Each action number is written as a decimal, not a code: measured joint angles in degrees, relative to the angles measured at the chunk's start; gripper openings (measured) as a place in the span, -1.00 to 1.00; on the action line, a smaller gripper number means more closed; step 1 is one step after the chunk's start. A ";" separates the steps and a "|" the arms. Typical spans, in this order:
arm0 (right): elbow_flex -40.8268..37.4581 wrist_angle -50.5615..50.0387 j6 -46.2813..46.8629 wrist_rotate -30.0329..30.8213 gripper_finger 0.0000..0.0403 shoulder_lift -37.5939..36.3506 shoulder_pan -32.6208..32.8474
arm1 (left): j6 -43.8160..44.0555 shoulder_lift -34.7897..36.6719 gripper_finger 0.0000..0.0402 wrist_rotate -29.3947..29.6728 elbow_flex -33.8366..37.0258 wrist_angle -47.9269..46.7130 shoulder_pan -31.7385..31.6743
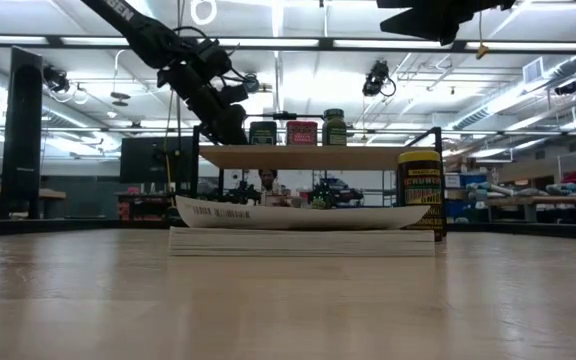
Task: Shelf spices
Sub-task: Remove the transparent seasoning bottle from the shelf
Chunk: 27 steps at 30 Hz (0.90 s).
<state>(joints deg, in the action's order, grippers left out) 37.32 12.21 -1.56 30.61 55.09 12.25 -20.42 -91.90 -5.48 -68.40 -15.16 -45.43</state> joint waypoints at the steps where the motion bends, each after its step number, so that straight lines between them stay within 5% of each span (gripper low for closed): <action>1: 0.00 0.00 0.01 0.00 0.47 0.00 0.00 | 0.16 -0.02 0.16 -0.01 0.00 0.00 0.01; 5: 0.00 0.02 -0.05 0.00 0.47 0.00 0.00 | 1.39 0.09 -0.11 -0.17 0.00 0.14 0.02; 20: 0.00 0.04 -1.12 2.70 0.47 0.00 -0.02 | 4.17 11.53 -0.11 1.70 0.07 -6.93 1.18; 27: 0.00 0.11 -1.56 2.80 0.47 0.00 -0.02 | 7.67 20.83 -0.11 -0.65 0.07 -9.36 8.97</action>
<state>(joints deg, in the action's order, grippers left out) 37.32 12.32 -3.12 33.41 55.09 12.23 -12.75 -71.08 -6.13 -68.34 -24.51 -36.46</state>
